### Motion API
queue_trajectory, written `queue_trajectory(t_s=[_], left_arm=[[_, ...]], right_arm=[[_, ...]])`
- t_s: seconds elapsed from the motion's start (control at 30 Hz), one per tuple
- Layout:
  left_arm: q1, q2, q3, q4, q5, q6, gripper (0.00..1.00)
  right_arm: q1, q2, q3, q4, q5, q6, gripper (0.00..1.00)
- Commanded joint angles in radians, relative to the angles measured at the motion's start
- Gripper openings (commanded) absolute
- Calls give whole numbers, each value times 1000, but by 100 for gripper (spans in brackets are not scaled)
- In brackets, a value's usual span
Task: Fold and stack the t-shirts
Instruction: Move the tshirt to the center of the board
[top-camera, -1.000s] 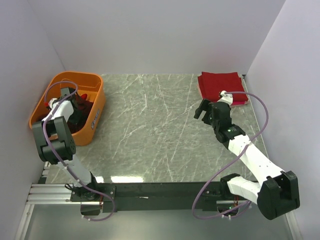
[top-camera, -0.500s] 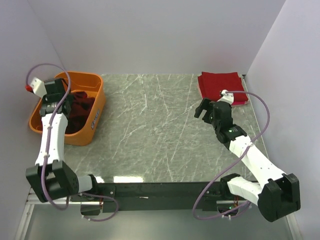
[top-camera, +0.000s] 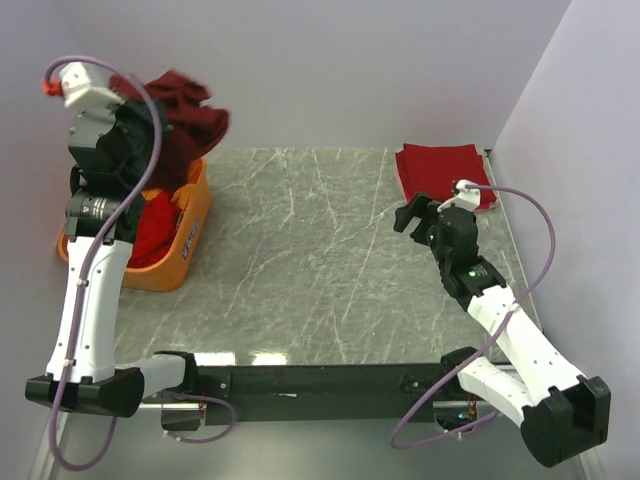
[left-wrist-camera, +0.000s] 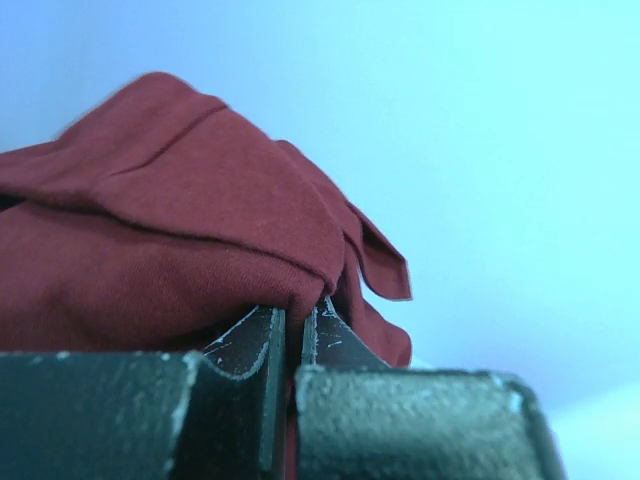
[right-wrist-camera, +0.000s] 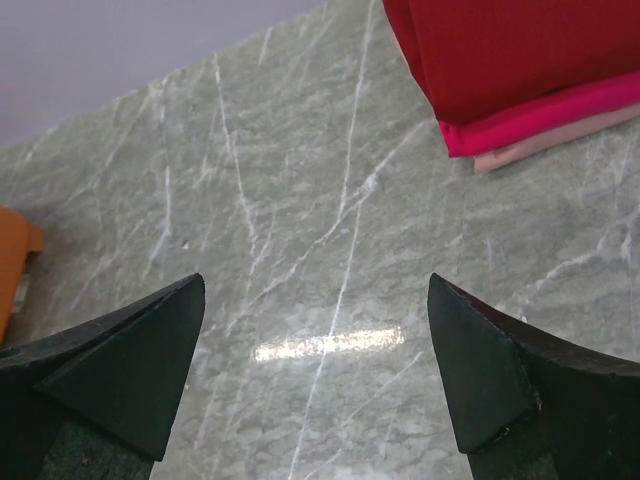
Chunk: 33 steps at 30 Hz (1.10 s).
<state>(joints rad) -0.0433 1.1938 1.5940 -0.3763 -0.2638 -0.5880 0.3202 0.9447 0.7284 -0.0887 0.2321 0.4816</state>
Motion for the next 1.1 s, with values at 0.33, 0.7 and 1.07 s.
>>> queue_trajectory(t_s=[0.33,0.7,1.07], left_arm=[[-271,123,-49,144,468,57,69],[-270,120,-494,56,215,-130,99],[-260,403,-487,-15,156,-213,97]], right_arm=[[-4,-96,-9,-5,62,-9,98],[-4,20,35,-3,-54,-3,100],[57,386,215,11,-194,-84,99]])
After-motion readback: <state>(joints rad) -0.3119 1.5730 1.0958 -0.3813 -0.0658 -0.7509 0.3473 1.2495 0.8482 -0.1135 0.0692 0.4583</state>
